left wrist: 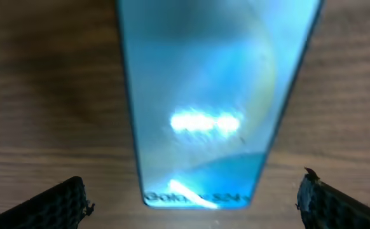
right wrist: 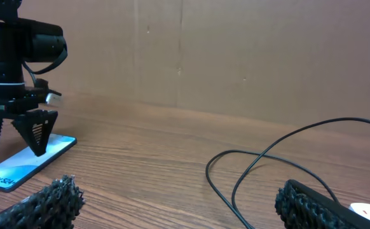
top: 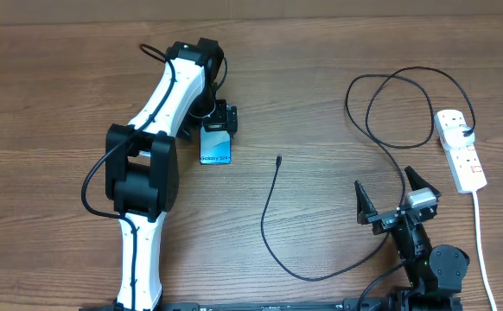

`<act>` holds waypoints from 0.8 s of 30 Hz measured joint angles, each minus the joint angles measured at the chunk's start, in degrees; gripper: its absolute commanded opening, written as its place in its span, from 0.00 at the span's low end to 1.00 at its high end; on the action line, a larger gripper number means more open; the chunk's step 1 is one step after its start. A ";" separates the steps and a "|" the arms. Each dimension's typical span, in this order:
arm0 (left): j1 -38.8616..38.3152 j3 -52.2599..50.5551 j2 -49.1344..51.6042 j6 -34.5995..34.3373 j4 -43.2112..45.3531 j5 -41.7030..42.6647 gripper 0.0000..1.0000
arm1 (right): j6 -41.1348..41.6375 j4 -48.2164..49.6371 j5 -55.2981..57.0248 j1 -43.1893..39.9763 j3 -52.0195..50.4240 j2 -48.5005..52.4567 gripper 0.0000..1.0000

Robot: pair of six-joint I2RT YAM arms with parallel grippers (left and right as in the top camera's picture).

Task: Plug charger to phone and switch on socket
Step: 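Lower the left gripper and grasp the phone's sides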

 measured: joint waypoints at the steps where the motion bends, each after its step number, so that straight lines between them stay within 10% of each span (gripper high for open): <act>1: 0.00 -0.02 0.00 -0.26 0.37 -0.68 1.00 | 0.00 0.00 -0.02 0.00 0.00 0.00 1.00; 24: -0.76 -7.41 -0.33 -0.83 11.43 -2.25 0.97 | 0.00 0.04 0.02 0.00 0.00 0.00 1.00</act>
